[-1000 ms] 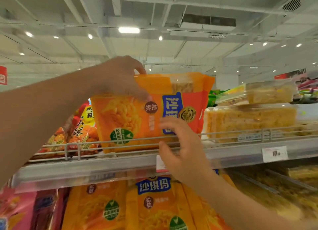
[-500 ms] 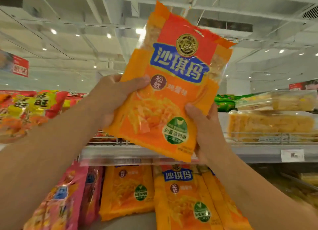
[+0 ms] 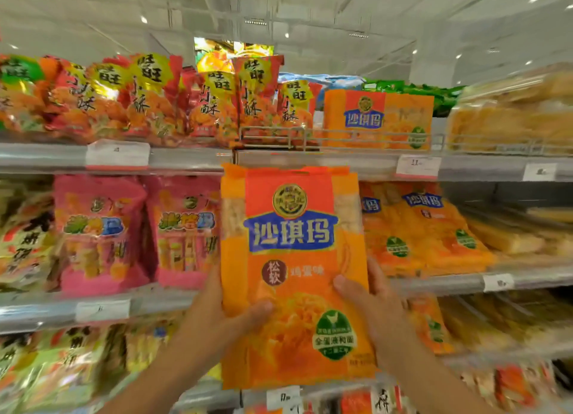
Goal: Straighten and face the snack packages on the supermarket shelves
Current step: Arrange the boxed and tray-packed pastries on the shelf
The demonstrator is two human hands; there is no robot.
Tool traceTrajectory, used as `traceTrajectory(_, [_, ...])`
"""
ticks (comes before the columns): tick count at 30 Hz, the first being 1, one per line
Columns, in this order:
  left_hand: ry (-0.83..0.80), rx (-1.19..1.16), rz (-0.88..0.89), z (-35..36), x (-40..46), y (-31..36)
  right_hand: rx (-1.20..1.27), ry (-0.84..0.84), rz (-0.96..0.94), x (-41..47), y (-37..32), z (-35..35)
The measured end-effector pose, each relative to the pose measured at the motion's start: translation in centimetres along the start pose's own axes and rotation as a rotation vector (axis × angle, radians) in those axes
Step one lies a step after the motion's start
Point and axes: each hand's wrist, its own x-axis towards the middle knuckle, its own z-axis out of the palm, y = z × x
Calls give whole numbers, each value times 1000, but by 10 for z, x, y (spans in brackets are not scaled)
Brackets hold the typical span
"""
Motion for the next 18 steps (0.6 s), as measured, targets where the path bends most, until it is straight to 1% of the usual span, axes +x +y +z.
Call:
traceTrajectory(2, [-51,-2,-42,-1,-5,-15,9,6,71,-6,19,-1])
traceTrajectory(6, [-94,16,-101,-1,1,-26,-2,21,127,0,32,0])
traceTrajectory(13, [61,116,-160,9,51,-20,-70,3,69,49,7,-5])
traceTrajectory(15, [105,115,-145,17,67,-14,-99,22,59,68,-3,-12])
traceTrajectory(18, [161,87,-148,33,94,-9,-141,30,98,104,-18,-23])
